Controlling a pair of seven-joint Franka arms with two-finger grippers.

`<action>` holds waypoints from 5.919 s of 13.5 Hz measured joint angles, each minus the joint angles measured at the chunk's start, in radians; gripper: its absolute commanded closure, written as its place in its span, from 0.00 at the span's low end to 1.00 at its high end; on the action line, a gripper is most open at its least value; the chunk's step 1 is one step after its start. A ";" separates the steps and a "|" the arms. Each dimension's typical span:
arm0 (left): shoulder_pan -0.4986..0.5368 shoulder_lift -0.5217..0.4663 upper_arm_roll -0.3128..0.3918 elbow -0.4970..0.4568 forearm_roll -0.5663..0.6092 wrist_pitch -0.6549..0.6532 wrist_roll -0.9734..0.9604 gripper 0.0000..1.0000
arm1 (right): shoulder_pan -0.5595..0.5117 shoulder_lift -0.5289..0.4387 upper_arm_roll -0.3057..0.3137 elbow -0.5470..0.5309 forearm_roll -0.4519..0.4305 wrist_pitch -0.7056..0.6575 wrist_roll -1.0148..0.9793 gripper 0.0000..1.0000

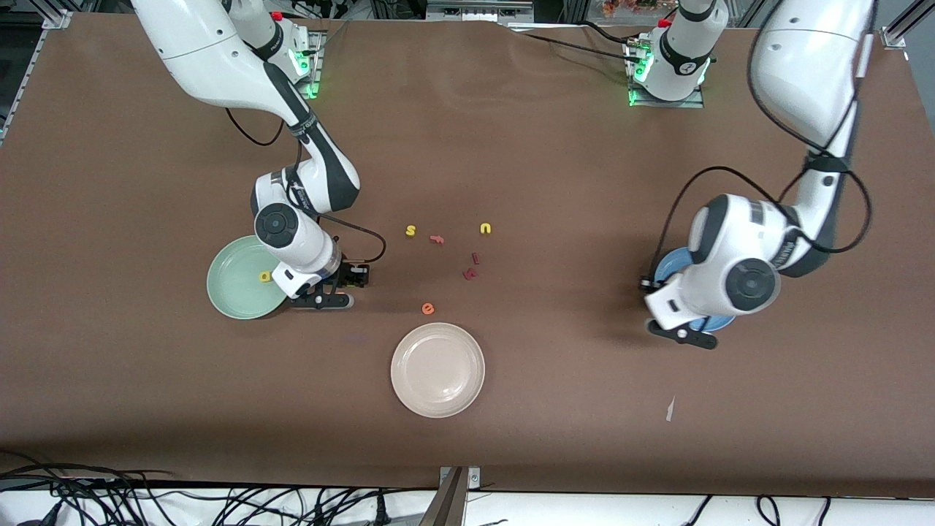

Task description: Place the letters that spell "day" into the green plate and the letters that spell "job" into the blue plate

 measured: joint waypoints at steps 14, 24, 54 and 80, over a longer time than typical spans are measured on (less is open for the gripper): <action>0.126 0.016 -0.007 0.134 0.096 -0.179 0.157 0.00 | -0.001 -0.006 -0.009 0.001 -0.005 -0.009 -0.016 0.71; 0.245 -0.170 -0.010 0.191 0.001 -0.328 -0.031 0.00 | -0.006 -0.109 -0.175 0.112 -0.005 -0.383 -0.309 0.71; 0.196 -0.503 -0.031 0.028 -0.049 -0.350 -0.074 0.00 | 0.103 -0.029 -0.074 0.002 0.057 -0.108 0.372 0.34; 0.221 -0.512 -0.026 0.036 -0.049 -0.323 -0.074 0.00 | 0.112 -0.081 -0.128 0.032 0.053 -0.248 0.255 0.81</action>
